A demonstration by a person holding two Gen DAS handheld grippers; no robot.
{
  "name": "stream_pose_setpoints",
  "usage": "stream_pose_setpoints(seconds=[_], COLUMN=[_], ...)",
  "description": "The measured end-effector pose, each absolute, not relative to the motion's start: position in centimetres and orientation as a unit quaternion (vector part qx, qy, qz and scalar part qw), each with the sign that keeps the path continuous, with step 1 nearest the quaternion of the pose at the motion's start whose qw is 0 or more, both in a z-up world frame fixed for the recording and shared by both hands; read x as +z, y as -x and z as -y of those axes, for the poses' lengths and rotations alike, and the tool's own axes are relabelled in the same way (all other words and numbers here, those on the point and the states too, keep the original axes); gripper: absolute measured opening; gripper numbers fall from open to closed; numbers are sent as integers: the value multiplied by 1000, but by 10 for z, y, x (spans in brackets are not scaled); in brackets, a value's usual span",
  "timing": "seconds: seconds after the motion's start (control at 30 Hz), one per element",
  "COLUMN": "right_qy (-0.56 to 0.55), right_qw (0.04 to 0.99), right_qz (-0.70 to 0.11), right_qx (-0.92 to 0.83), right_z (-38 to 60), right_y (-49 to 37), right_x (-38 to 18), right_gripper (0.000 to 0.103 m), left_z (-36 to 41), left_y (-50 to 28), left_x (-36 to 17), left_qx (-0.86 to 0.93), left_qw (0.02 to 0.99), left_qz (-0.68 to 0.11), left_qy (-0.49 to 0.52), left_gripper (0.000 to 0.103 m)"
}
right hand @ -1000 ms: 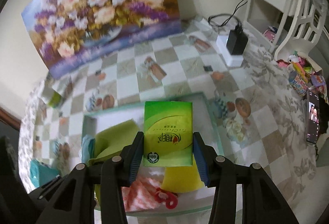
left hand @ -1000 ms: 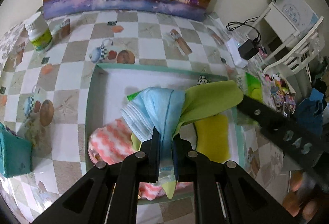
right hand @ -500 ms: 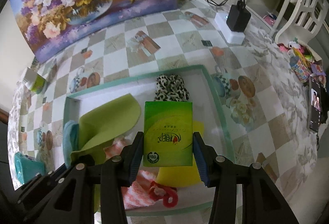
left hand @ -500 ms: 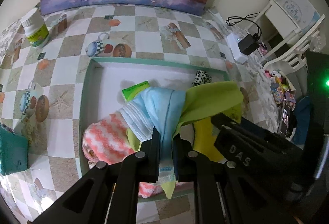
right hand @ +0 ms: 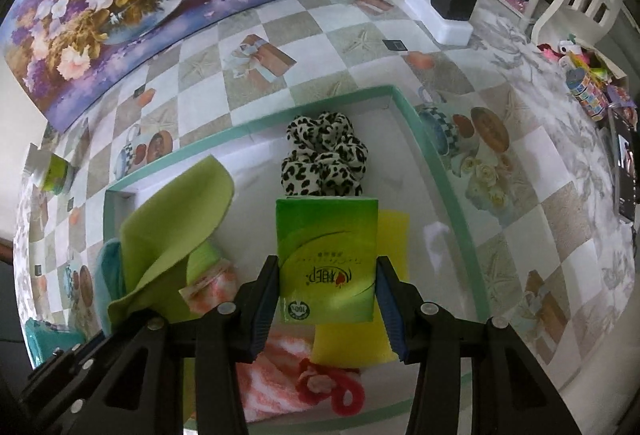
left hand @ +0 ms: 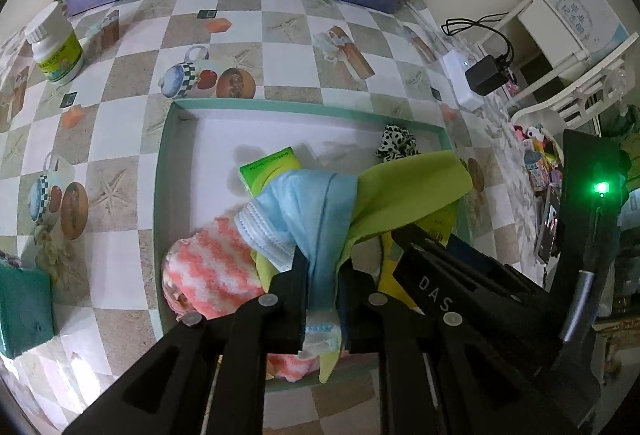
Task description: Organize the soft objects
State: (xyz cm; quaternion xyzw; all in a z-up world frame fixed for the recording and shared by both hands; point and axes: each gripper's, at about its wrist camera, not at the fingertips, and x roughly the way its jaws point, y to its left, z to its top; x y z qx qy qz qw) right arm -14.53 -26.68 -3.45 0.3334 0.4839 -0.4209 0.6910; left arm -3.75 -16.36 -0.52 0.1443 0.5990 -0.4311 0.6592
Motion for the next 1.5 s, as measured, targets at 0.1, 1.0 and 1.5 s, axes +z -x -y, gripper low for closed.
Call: stream_pose_setpoints(seconds=[0.1, 1.0, 1.5], right_qy=[-340, -361, -308], right_qw=[691, 687, 698], right_qz=[-478, -423, -452], right_qx=[-423, -467, -461], right_z=[266, 264, 249], right_y=[145, 159, 143], right_x=[-36, -29, -24], right_gripper=[52, 103, 103], left_z=[162, 139, 128], left_y=[35, 5, -10], left_x=[-3, 21, -2], left_qx=[-431, -382, -315], left_qw=[658, 720, 741], left_qz=[-599, -554, -561], left_qy=[-148, -170, -195], left_gripper=[20, 89, 99])
